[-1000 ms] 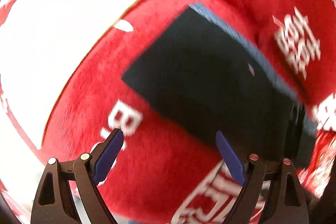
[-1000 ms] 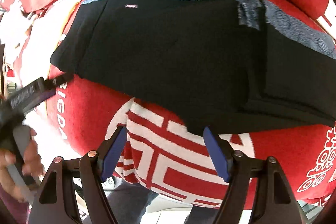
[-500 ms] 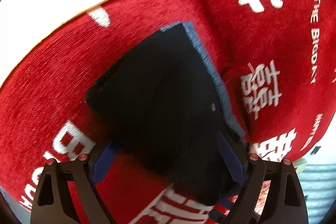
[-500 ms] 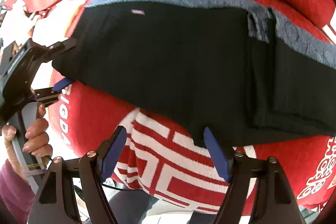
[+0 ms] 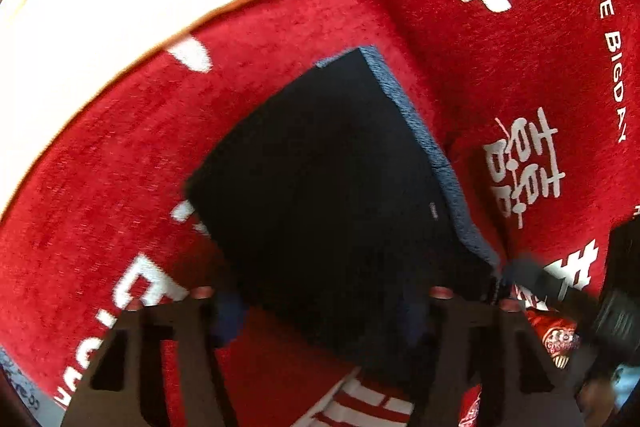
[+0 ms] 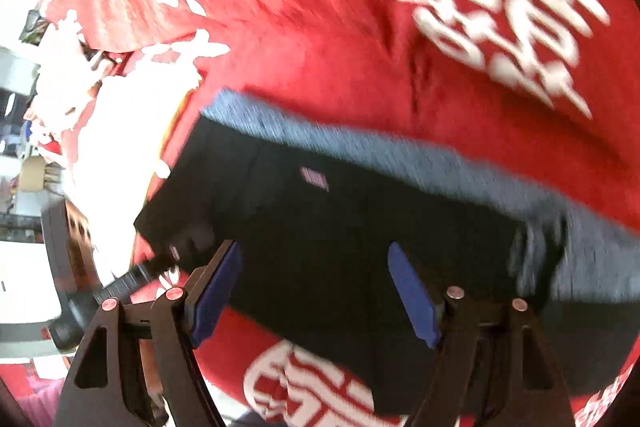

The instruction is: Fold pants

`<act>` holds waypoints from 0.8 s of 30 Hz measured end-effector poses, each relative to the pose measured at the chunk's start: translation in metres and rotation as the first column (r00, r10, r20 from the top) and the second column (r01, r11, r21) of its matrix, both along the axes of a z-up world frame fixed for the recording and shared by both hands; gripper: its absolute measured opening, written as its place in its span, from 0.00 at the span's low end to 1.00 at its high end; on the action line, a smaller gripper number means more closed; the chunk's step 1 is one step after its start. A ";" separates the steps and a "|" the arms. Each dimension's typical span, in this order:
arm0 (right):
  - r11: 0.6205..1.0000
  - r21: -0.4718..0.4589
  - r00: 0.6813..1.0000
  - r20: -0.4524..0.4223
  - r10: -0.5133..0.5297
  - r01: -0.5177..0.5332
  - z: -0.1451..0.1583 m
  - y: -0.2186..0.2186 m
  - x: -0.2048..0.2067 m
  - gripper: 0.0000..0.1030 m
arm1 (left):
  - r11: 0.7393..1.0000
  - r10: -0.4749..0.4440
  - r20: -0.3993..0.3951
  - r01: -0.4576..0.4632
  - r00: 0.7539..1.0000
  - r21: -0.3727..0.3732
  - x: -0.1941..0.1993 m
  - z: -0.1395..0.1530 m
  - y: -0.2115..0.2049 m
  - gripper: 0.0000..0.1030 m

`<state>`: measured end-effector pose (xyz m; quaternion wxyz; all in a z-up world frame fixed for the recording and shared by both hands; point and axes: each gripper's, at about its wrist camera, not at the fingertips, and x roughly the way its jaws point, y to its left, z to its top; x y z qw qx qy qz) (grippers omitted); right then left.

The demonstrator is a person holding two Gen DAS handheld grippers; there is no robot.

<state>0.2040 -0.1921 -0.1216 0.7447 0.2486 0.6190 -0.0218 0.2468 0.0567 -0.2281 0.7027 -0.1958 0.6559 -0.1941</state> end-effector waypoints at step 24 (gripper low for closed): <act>0.949 0.066 0.951 -0.009 0.310 -0.309 -0.067 0.074 0.126 0.21 | 0.991 0.084 -0.025 -0.086 0.996 -0.098 0.001 -0.005 0.010 0.76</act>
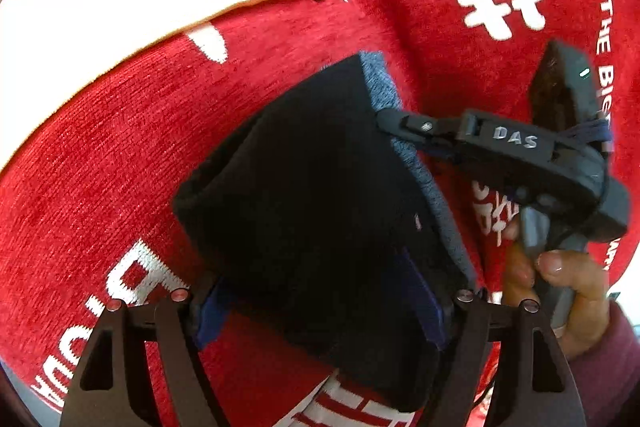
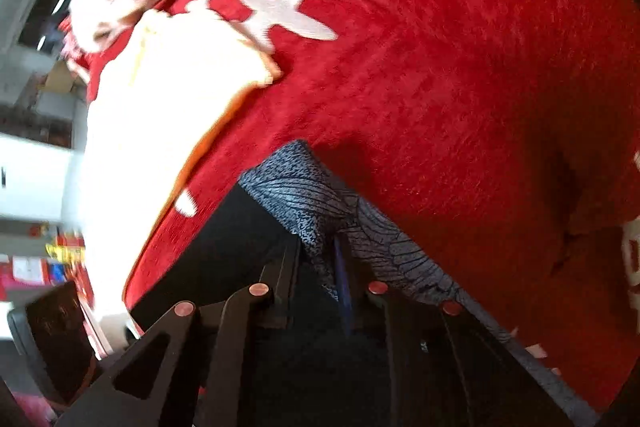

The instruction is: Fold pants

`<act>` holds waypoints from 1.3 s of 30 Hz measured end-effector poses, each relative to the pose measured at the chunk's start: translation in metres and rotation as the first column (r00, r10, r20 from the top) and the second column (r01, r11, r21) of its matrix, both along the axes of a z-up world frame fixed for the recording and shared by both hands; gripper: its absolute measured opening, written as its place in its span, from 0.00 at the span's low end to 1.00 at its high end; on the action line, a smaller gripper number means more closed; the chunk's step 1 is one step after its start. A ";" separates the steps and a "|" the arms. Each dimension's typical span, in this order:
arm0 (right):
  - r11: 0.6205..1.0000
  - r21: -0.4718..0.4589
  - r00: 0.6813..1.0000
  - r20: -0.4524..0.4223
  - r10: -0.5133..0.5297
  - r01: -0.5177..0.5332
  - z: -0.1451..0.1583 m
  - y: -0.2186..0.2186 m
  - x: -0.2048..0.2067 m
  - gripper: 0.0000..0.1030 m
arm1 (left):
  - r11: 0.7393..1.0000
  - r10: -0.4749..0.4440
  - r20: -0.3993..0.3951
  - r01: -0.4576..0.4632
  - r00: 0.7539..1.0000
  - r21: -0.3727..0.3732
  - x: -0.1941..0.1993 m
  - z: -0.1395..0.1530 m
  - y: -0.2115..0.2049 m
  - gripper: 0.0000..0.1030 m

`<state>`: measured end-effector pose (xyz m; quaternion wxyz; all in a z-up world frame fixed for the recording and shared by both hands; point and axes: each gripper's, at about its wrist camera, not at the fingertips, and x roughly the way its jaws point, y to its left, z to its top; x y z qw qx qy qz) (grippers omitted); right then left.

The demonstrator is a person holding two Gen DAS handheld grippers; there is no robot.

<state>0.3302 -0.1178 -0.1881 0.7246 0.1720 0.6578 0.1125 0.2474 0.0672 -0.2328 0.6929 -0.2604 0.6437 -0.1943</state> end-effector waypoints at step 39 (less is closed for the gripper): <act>0.975 0.020 0.920 -0.327 0.216 -0.221 0.016 0.042 0.012 0.28 | 0.652 -0.673 0.388 0.259 0.629 0.712 -0.064 0.068 -0.113 0.30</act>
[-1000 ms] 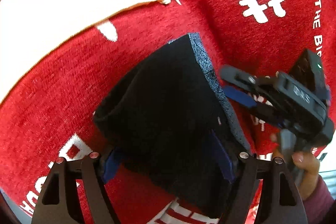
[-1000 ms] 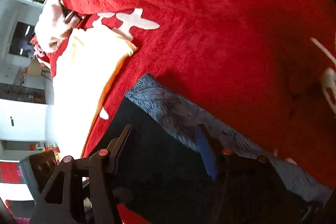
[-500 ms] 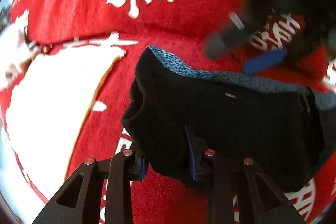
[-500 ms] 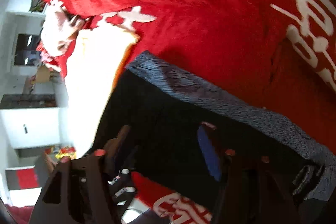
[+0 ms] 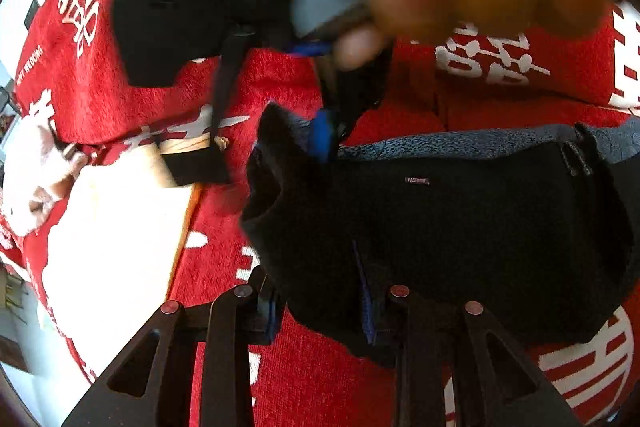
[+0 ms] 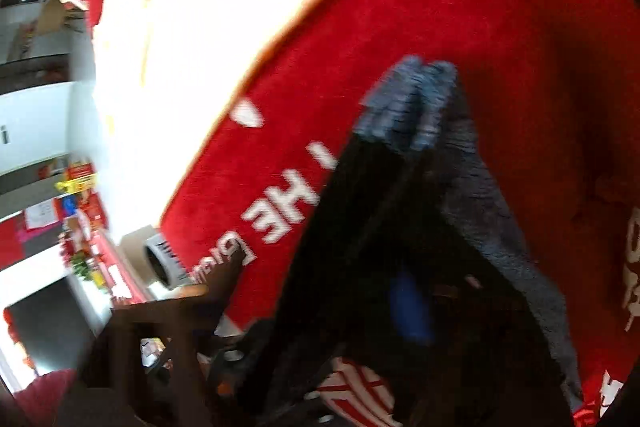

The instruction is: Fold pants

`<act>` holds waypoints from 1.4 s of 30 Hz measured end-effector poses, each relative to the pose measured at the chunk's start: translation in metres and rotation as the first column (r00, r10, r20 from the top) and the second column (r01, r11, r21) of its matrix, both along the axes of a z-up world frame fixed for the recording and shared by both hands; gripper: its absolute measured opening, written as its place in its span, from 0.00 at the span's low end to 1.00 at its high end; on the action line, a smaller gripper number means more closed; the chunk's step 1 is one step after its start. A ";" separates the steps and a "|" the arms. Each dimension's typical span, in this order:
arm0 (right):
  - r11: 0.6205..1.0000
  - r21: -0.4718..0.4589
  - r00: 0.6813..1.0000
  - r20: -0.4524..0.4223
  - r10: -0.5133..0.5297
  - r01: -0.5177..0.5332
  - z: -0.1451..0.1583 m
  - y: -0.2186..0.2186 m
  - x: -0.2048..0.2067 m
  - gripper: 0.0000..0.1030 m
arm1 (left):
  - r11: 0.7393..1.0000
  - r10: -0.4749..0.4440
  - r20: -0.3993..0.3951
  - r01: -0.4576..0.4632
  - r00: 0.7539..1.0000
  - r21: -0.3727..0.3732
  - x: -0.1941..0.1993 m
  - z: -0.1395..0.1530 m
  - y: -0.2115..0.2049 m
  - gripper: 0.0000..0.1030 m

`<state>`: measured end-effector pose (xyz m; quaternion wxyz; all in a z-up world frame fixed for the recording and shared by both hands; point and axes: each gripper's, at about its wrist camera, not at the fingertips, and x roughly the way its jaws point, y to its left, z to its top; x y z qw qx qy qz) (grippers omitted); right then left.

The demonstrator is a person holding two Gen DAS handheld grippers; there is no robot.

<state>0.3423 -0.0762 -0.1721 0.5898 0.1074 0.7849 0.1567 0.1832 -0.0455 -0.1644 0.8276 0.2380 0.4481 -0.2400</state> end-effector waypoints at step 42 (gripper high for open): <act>0.726 0.447 0.718 0.230 -0.657 0.522 0.086 -0.253 -0.226 0.17 | 0.917 -0.381 -0.010 0.376 0.925 -0.135 -0.156 0.110 -0.192 0.31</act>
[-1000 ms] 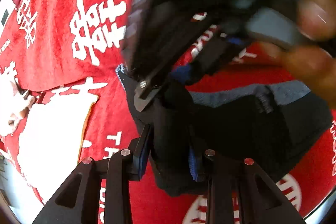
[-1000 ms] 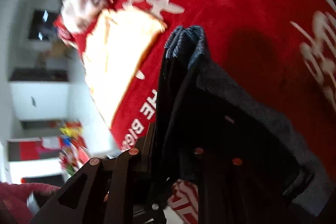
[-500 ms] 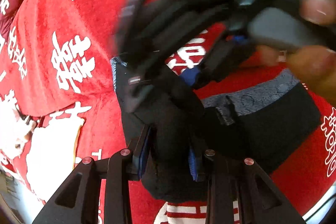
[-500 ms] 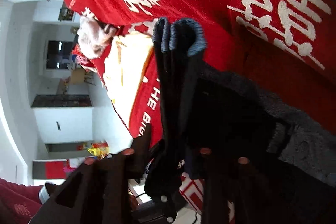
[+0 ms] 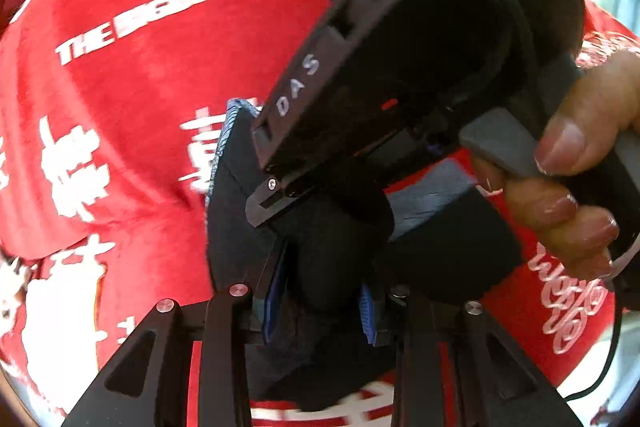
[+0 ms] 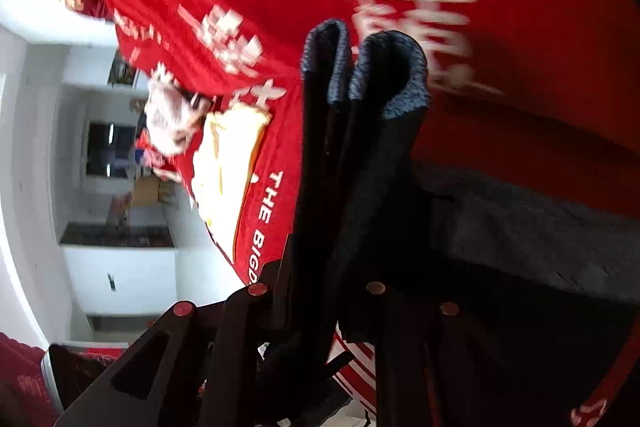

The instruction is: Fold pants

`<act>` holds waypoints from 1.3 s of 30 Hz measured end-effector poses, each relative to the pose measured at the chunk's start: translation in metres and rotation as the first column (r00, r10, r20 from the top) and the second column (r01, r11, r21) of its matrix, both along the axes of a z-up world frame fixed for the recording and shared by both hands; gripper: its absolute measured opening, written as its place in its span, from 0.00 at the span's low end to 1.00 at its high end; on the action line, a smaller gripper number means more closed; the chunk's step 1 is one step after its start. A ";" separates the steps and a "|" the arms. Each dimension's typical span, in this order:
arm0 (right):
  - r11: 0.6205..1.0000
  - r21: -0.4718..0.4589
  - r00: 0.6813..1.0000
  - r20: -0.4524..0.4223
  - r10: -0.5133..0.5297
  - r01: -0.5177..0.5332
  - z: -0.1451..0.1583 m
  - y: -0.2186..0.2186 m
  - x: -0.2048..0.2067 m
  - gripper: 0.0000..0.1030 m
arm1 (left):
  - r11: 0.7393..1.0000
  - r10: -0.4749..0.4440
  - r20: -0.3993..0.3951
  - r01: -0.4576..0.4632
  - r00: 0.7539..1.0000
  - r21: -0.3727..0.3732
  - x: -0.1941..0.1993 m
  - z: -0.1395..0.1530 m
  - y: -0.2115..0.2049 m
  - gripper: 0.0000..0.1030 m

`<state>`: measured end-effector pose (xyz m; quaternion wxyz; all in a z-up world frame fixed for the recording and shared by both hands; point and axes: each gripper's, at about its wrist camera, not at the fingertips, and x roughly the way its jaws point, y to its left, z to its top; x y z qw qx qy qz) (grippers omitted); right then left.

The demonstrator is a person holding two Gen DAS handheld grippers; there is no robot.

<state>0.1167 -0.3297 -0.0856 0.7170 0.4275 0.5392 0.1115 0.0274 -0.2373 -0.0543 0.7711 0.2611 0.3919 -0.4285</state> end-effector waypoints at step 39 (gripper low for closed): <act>0.977 -0.183 0.982 -0.133 -0.132 0.106 -0.073 -0.091 -0.161 0.32 | 0.947 0.270 -0.272 -0.204 0.924 0.249 -0.003 -0.070 -0.026 0.78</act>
